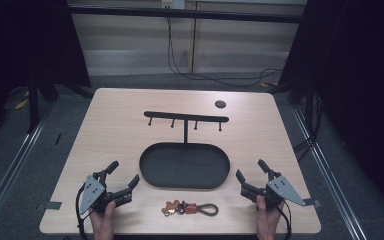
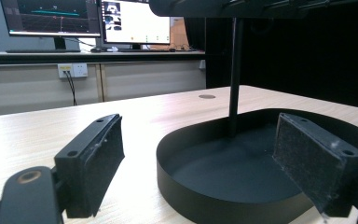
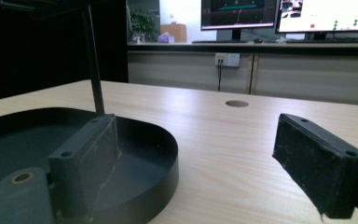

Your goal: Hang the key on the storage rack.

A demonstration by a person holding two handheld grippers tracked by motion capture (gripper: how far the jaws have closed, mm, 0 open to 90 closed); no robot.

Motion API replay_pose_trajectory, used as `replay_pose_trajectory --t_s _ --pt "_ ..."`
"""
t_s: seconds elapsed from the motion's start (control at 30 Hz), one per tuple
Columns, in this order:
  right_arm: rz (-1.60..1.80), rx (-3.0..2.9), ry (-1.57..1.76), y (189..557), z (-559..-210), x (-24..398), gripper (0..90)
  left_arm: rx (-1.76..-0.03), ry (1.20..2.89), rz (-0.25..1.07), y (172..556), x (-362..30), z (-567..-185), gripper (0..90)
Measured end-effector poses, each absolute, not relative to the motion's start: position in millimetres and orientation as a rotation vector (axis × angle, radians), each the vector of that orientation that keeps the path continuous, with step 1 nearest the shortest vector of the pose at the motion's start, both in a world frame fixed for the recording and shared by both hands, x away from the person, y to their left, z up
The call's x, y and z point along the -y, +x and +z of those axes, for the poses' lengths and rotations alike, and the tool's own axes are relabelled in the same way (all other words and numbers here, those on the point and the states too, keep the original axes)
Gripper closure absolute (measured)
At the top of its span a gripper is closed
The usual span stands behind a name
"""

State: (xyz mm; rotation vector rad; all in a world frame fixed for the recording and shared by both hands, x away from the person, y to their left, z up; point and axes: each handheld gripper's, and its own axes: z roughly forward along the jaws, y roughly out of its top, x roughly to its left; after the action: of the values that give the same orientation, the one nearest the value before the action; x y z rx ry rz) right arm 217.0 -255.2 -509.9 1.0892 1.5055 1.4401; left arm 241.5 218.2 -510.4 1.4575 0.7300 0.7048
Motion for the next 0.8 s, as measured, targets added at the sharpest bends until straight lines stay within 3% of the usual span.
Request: replay_pose_trajectory --t_s 0.4,0.47,0.8 --pt "1.363 -1.627 1.168 226 -506 250 12.9 -0.73 1.458 0.706 242 -218 -510 15.8" --pt "1.372 -1.662 1.145 227 -506 247 17.0 -0.73 1.458 0.705 242 -218 -510 15.8" --pt "1.31 -1.767 1.149 231 -502 234 20.2 -0.73 1.458 0.704 242 -218 -510 15.8"
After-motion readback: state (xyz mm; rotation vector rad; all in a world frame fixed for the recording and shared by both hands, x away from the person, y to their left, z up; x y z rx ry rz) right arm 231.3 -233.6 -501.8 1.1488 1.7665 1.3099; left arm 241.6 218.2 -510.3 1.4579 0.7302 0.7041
